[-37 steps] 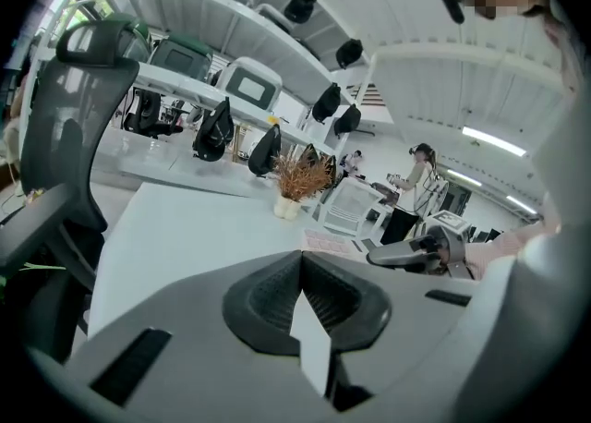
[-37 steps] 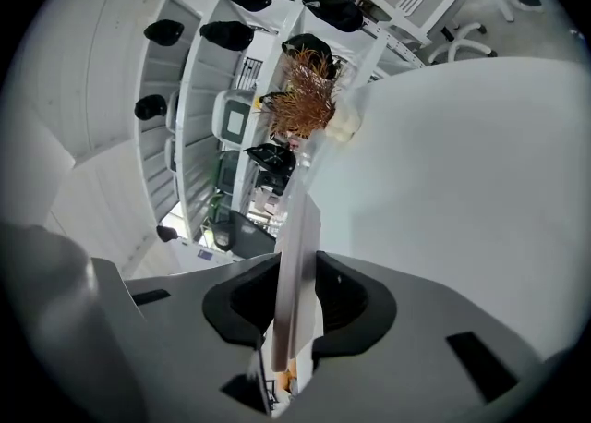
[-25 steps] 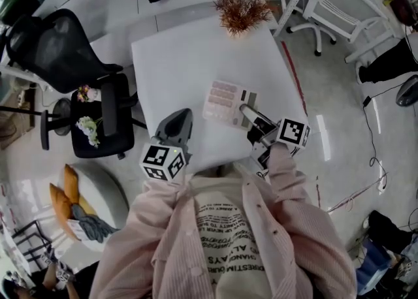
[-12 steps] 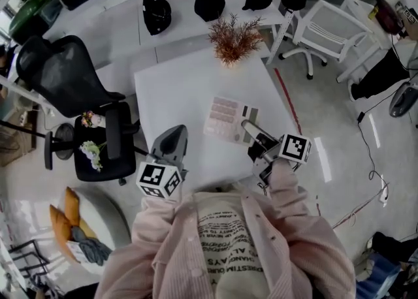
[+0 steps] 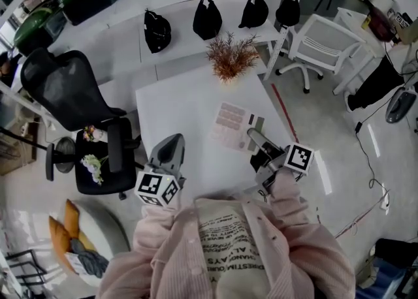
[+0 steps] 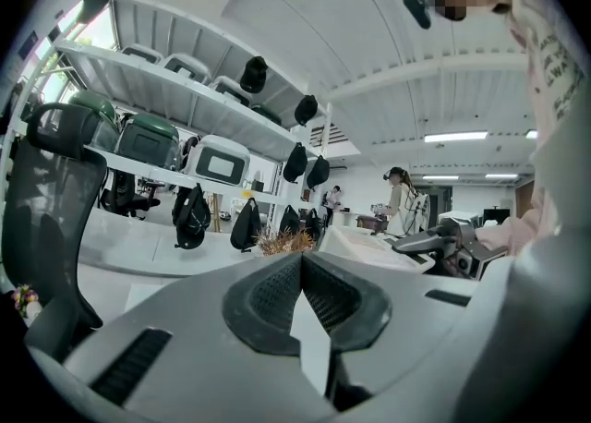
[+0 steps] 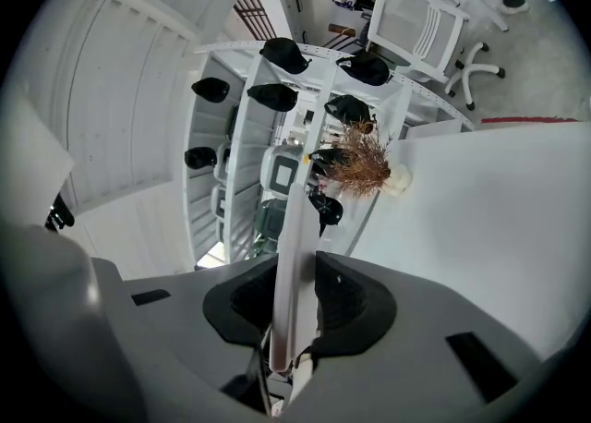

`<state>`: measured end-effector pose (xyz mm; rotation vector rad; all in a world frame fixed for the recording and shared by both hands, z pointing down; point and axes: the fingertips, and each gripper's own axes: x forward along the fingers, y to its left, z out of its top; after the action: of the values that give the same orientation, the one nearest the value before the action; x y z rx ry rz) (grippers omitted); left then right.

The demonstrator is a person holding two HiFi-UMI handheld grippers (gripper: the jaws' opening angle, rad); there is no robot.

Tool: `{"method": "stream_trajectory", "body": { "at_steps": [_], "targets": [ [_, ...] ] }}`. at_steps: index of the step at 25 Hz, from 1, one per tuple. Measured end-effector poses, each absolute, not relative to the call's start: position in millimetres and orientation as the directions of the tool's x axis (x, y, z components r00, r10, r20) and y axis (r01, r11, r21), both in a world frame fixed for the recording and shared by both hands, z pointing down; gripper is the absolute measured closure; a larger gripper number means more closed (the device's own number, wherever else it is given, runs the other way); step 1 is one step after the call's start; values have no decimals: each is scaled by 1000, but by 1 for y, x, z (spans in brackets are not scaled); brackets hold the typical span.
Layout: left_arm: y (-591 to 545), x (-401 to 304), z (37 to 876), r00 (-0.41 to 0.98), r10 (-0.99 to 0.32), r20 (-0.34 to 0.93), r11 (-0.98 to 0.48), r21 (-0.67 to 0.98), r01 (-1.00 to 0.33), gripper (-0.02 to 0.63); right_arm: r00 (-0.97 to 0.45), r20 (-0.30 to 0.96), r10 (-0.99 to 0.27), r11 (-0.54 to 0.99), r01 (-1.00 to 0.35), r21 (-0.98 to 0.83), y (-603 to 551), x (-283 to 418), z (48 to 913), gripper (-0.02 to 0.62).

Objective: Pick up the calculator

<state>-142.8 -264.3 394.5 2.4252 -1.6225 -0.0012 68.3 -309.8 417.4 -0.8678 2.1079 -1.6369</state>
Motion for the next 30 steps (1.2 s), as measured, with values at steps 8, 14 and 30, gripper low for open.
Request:
{"method": "stream_trajectory", "body": {
  "at_steps": [8,14,30],
  "targets": [
    [-274,-148,382,383,-921,78,-366,171,-915,604,-728,84,-680,162,-261,-952,-320,79,407,511],
    [-277,-154,388,373,-924,84,-355,177,-918,604,-718,59,-693,172,-244,-954,-325,78,405,511],
    [-282,-155,395,377,-920,110,-355,173,-919,604,-701,81,-708,122,-234,-965,-326,81,418,511]
  ]
}}
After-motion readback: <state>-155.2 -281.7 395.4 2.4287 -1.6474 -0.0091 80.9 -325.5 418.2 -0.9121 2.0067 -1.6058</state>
